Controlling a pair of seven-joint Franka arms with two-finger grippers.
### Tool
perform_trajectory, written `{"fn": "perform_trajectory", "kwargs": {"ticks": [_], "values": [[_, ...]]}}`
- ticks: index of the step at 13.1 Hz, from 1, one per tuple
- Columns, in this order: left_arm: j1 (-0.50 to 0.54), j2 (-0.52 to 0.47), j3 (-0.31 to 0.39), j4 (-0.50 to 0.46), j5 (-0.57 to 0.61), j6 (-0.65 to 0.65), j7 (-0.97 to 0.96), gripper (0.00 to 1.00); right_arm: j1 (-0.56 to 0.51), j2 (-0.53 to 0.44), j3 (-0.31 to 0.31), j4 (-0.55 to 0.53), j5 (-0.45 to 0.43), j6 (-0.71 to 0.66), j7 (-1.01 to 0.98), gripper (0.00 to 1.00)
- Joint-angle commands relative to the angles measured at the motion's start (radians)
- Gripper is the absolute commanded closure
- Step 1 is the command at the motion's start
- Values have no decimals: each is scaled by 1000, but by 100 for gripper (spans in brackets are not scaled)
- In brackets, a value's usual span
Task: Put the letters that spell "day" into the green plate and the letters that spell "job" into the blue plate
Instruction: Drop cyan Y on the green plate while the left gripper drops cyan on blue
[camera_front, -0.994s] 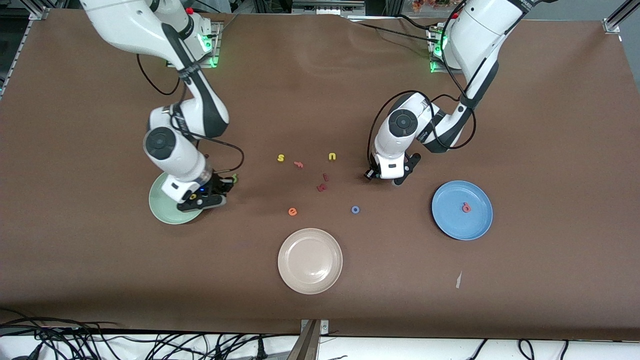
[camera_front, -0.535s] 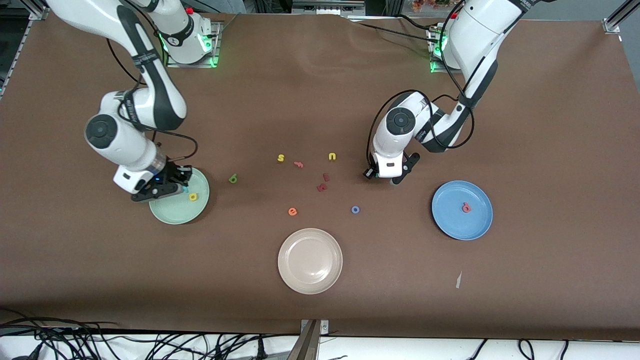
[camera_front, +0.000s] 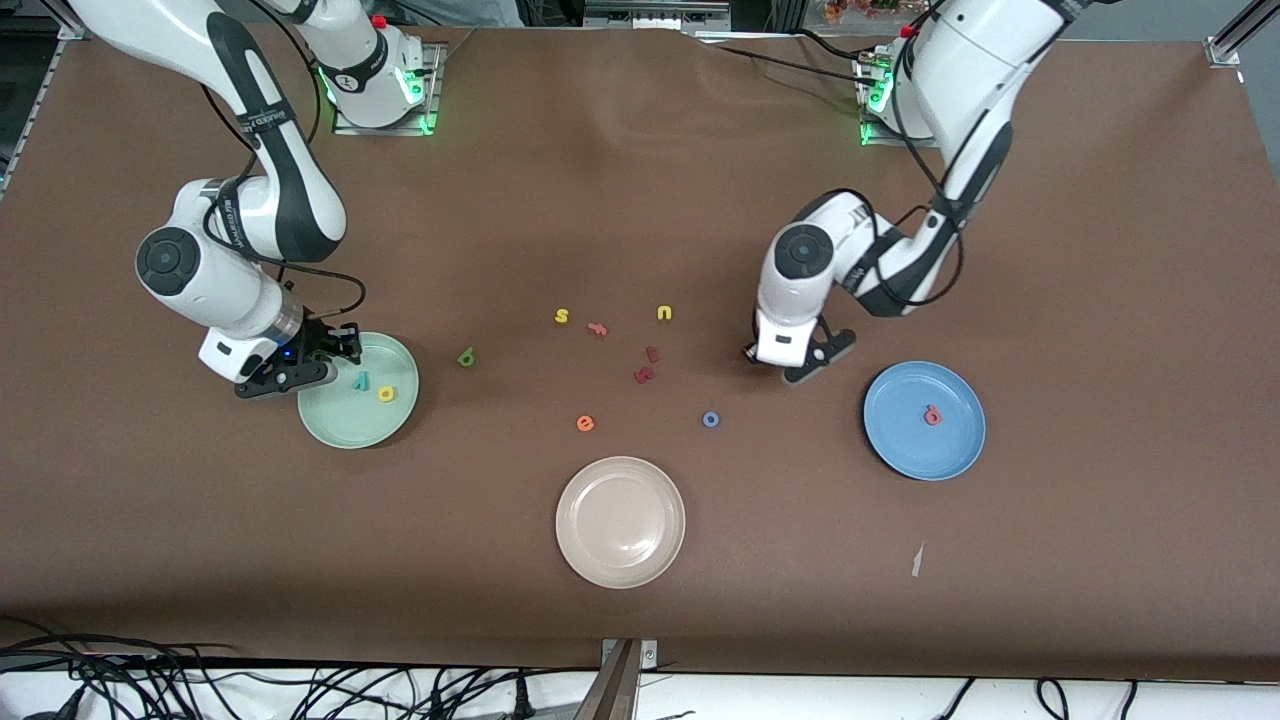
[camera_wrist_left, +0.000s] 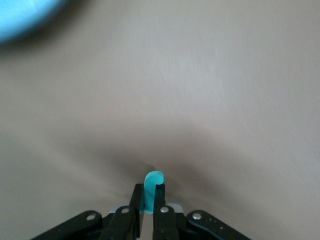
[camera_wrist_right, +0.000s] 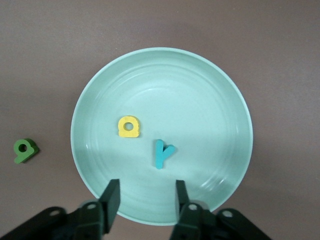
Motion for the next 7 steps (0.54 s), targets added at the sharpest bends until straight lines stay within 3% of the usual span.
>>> {"fn": "perform_trajectory", "kwargs": {"ticks": [1,7], "values": [[123,-61,-11,0,12,-48,273,100,3,-16,6,-16,16,11,42,31],[229,-35,-14,154,-43,-220,679,100,142,50,10,-11,18,94,337,31]]}}
